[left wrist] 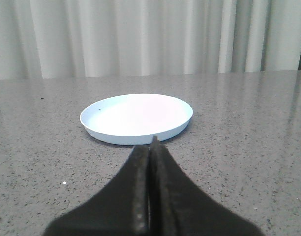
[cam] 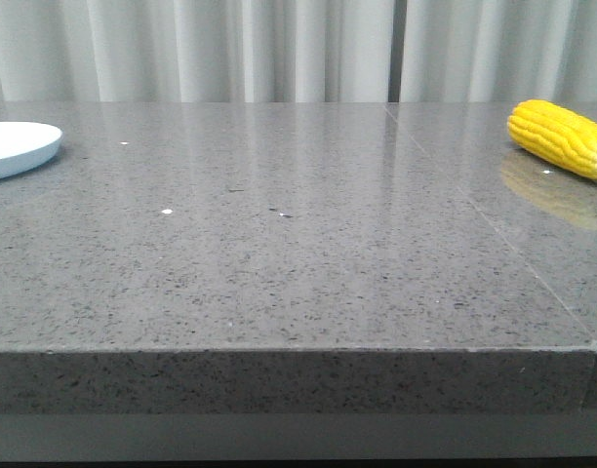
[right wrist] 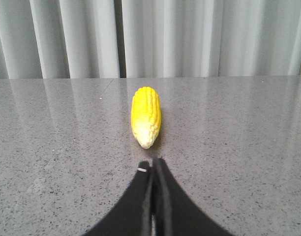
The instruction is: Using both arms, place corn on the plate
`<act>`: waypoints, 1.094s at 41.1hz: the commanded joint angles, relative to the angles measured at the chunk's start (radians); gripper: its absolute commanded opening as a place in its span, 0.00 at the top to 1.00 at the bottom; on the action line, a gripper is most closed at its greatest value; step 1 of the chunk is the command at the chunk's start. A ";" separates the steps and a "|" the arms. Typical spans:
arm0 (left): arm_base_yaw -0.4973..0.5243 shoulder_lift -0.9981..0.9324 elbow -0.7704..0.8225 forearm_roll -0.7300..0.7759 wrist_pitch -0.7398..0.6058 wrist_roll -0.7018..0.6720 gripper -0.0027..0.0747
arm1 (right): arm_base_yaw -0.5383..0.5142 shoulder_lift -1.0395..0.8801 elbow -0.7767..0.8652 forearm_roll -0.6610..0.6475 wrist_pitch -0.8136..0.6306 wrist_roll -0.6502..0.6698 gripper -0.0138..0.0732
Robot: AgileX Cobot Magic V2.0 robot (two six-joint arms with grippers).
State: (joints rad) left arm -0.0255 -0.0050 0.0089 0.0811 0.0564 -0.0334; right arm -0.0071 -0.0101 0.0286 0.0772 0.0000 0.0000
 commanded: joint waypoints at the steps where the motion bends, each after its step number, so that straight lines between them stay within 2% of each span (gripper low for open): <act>1: -0.007 -0.016 0.023 0.001 -0.083 -0.013 0.99 | -0.005 -0.017 -0.024 -0.002 -0.085 0.000 0.92; 27: -0.007 -0.016 0.023 0.001 -0.088 -0.013 0.99 | -0.005 -0.017 -0.024 -0.002 -0.101 0.000 0.92; 34: -0.007 -0.016 0.009 0.001 -0.218 -0.013 0.99 | -0.005 -0.017 -0.040 -0.002 -0.151 0.000 0.92; 38: -0.007 -0.016 -0.050 0.001 -0.226 -0.013 0.99 | -0.005 -0.017 -0.103 -0.002 -0.110 0.000 0.92; 45: -0.007 -0.010 -0.241 0.001 -0.129 -0.013 0.99 | -0.005 0.006 -0.295 -0.002 0.052 0.000 0.92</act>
State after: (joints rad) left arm -0.0255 -0.0050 -0.1247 0.0811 -0.0319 -0.0334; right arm -0.0071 -0.0101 -0.1592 0.0772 0.0572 0.0000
